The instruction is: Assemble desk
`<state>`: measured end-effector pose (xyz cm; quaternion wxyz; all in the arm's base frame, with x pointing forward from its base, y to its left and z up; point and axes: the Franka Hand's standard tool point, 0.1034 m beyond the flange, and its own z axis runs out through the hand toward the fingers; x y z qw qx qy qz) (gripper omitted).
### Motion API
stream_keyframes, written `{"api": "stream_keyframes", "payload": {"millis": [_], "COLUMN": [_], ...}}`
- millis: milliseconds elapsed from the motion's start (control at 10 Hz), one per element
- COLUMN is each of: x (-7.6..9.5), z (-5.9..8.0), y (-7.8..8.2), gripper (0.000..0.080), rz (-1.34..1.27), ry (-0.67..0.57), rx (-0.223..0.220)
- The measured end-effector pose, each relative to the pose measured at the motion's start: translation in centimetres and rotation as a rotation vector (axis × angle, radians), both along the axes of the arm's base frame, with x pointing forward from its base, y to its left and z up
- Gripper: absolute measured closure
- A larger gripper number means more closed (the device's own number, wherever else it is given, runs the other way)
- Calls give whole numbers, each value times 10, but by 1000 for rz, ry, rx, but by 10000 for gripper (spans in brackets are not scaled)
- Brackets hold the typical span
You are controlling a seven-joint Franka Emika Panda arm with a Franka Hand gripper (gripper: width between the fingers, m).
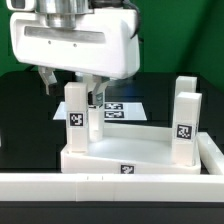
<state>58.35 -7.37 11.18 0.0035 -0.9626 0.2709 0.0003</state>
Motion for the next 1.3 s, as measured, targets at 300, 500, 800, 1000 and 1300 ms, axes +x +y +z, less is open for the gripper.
{"api": "stream_keyframes", "payload": {"millis": [300, 500, 800, 1000, 1300], "x": [0, -2, -4, -4, -4], "z": [0, -1, -2, -2, -2], "y": [0, 2, 0, 0, 0], "gripper": [151, 151, 274, 415, 511], "rz": [240, 351, 473, 471, 460], "ry": [-1, -1, 0, 1, 1], "rx": [-6, -5, -4, -4, -4]}}
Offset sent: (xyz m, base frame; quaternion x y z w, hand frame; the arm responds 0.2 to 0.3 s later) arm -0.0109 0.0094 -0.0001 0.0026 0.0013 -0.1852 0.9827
